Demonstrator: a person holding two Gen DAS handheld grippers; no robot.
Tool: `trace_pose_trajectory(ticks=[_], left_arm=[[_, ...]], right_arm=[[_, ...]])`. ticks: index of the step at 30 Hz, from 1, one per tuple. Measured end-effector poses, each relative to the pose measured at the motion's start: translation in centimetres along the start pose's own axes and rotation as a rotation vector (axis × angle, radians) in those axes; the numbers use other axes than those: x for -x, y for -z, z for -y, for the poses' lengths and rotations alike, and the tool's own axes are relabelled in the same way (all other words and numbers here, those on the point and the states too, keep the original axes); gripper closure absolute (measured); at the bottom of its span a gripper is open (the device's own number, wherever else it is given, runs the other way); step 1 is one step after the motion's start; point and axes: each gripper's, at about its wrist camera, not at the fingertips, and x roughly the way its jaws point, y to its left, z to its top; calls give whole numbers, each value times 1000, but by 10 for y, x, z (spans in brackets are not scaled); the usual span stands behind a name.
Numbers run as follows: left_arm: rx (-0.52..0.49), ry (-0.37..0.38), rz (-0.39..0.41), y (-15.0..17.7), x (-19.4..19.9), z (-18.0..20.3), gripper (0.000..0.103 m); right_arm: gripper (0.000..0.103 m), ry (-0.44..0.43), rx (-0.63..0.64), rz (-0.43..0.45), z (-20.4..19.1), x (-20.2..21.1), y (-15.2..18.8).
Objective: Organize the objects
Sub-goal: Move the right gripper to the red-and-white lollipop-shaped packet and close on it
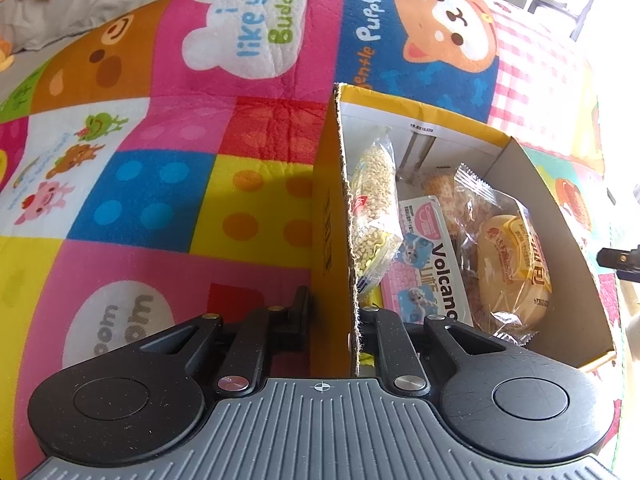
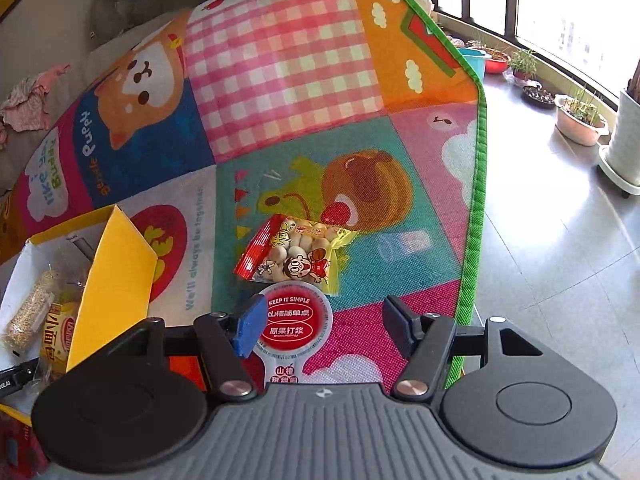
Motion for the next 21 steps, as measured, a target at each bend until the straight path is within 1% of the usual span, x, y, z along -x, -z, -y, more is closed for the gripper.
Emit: trace_pose_trajectory(ticks=[2, 6, 10, 14, 18, 20, 21], left_arm=[[3, 2, -1, 0, 0, 0, 88], [3, 3, -2, 0, 0, 0, 88], [2, 5, -1, 0, 0, 0, 88], [6, 9, 0, 0, 0, -1, 88], [6, 9, 0, 0, 0, -1, 88], [5, 8, 0, 0, 0, -1, 88], [5, 8, 0, 0, 0, -1, 88]], right_arm=[[39, 6, 22, -6, -7, -10, -1], [39, -21, 58, -28, -20, -21, 1], [39, -7, 100, -17, -30, -24, 3], [38, -5, 108, -5, -29, -26, -3], [39, -3, 87, 22, -21, -34, -21], [43, 2, 69, 41, -14, -41, -35], [52, 23, 74, 55, -12, -46, -43]])
